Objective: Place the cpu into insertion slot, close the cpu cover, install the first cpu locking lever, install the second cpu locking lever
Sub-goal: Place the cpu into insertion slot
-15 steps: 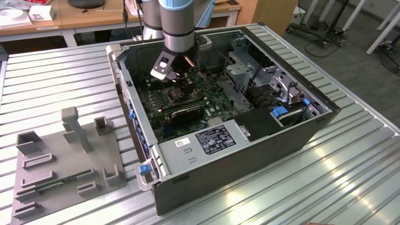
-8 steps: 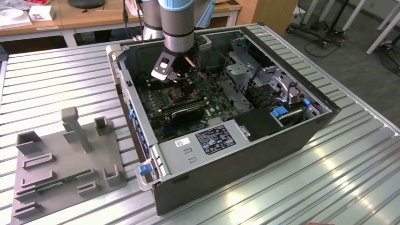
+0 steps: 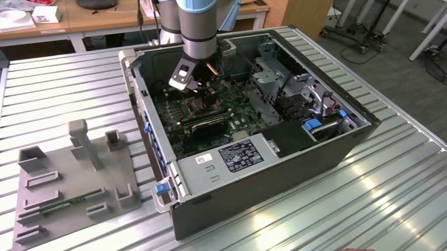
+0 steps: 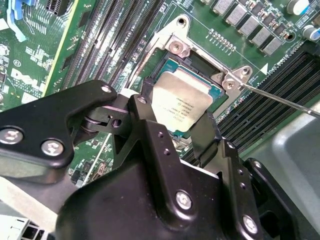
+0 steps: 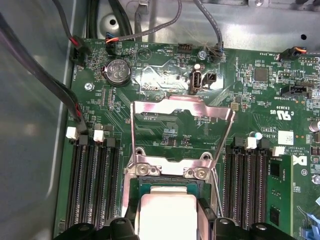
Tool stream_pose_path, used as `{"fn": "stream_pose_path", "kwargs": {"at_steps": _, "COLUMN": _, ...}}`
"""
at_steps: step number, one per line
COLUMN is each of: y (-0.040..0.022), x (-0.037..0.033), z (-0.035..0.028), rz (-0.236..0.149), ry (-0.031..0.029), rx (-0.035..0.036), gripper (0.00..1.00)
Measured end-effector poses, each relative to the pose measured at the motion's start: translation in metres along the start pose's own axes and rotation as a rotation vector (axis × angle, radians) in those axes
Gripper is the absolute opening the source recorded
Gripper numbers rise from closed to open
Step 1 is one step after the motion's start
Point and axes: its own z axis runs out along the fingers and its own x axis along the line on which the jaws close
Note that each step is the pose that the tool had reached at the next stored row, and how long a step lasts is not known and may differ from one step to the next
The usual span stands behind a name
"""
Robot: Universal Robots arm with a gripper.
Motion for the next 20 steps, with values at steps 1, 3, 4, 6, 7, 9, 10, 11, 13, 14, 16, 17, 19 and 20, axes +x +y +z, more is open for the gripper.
{"fn": "stream_pose_path", "kwargs": {"at_steps": 1, "y": 0.0000, "x": 0.0000, "z": 0.0003, "rz": 0.000, "ry": 0.0000, "rx": 0.0000, "gripper": 0.54}}
{"fn": "stream_pose_path", "kwargs": {"at_steps": 3, "y": -0.0001, "x": 0.0001, "z": 0.0005, "rz": 0.000, "ry": 0.0001, "rx": -0.0002, "gripper": 0.54}}
{"fn": "stream_pose_path", "kwargs": {"at_steps": 4, "y": 0.0000, "x": 0.0001, "z": 0.0006, "rz": 0.000, "ry": 0.0003, "rx": -0.0003, "gripper": 0.54}}
{"fn": "stream_pose_path", "kwargs": {"at_steps": 6, "y": -0.0001, "x": 0.0001, "z": 0.0007, "rz": 0.000, "ry": 0.0004, "rx": -0.0004, "gripper": 0.54}}
{"fn": "stream_pose_path", "kwargs": {"at_steps": 7, "y": -0.0001, "x": 0.0001, "z": 0.0007, "rz": 0.000, "ry": 0.0003, "rx": -0.0003, "gripper": 0.54}}
{"fn": "stream_pose_path", "kwargs": {"at_steps": 9, "y": -0.0001, "x": 0.0001, "z": 0.0007, "rz": 0.000, "ry": 0.0003, "rx": -0.0003, "gripper": 0.54}}
{"fn": "stream_pose_path", "kwargs": {"at_steps": 10, "y": -0.0001, "x": 0.0001, "z": 0.0007, "rz": 0.000, "ry": 0.0003, "rx": -0.0003, "gripper": 0.54}}
{"fn": "stream_pose_path", "kwargs": {"at_steps": 11, "y": -0.0001, "x": 0.0001, "z": 0.0008, "rz": 0.000, "ry": 0.0004, "rx": -0.0004, "gripper": 0.54}}
{"fn": "stream_pose_path", "kwargs": {"at_steps": 13, "y": 0.0000, "x": 0.0001, "z": 0.0008, "rz": 0.001, "ry": 0.0004, "rx": -0.0004, "gripper": 0.54}}
{"fn": "stream_pose_path", "kwargs": {"at_steps": 14, "y": 0.0000, "x": 0.0001, "z": 0.0008, "rz": 0.001, "ry": 0.0003, "rx": -0.0004, "gripper": 0.54}}
{"fn": "stream_pose_path", "kwargs": {"at_steps": 16, "y": 0.0001, "x": 0.0002, "z": 0.0003, "rz": 0.001, "ry": 0.0007, "rx": -0.0008, "gripper": 0.54}}
{"fn": "stream_pose_path", "kwargs": {"at_steps": 17, "y": 0.0002, "x": 0.0002, "z": -0.0001, "rz": 0.001, "ry": 0.0011, "rx": -0.0012, "gripper": 0.54}}
{"fn": "stream_pose_path", "kwargs": {"at_steps": 19, "y": 0.0004, "x": 0.0003, "z": -0.0017, "rz": 0.002, "ry": 0.0013, "rx": -0.0013, "gripper": 0.54}}
{"fn": "stream_pose_path", "kwargs": {"at_steps": 20, "y": 0.0003, "x": 0.0001, "z": -0.0028, "rz": 0.001, "ry": 0.0004, "rx": -0.0005, "gripper": 0.54}}
